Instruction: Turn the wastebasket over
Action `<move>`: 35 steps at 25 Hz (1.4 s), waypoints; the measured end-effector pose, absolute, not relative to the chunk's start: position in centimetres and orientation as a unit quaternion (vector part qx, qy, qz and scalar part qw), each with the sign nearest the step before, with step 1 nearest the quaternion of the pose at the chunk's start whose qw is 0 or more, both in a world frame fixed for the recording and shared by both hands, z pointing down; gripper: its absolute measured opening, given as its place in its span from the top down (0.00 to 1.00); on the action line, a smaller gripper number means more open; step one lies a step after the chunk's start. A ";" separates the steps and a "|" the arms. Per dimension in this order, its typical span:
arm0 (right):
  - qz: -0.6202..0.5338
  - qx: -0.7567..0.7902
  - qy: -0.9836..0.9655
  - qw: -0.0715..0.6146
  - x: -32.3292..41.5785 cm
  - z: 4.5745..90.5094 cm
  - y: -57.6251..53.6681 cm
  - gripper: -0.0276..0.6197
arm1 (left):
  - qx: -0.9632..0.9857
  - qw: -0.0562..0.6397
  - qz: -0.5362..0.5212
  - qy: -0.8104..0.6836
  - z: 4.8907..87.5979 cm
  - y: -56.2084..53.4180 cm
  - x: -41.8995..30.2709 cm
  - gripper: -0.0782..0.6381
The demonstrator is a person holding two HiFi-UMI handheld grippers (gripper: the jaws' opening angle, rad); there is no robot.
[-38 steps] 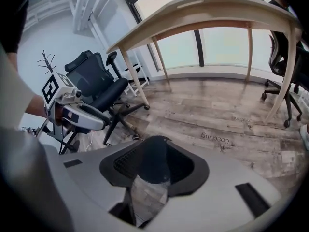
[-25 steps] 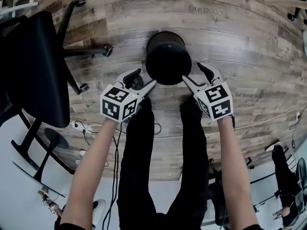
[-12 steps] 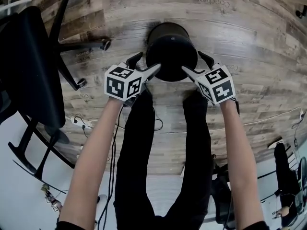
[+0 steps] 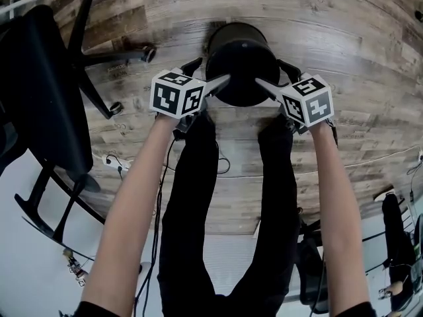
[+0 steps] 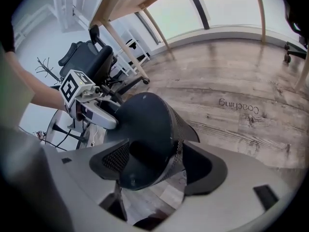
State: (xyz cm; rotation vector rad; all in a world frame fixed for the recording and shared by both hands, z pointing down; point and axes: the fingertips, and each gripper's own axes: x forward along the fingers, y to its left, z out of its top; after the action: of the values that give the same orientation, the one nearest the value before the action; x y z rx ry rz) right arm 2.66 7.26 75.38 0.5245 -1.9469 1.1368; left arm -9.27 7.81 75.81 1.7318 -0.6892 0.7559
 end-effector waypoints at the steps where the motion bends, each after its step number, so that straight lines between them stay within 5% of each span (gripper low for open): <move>1: 0.453 0.204 -0.772 0.397 2.6 75.4 7.3 0.44 | 0.724 0.543 0.315 -0.287 75.9 7.9 -9.3 0.35; 7: 0.463 0.190 -0.774 0.387 2.5 75.6 7.2 0.44 | 0.712 0.577 0.294 -0.271 76.3 8.1 -9.3 0.34; 22: 0.410 0.188 -0.800 0.396 1.9 74.1 7.6 0.45 | 0.726 0.540 0.314 -0.287 74.6 9.8 -9.7 0.41; 35: 0.316 0.225 -0.830 0.400 3.5 71.3 3.0 0.55 | 0.774 0.430 0.354 -0.302 73.1 5.5 -8.6 0.45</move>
State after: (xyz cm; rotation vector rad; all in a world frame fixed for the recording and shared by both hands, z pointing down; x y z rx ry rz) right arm 3.50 2.99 71.33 0.5703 -2.1007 0.8000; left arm -8.63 5.53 73.14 1.9305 -0.7530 0.8831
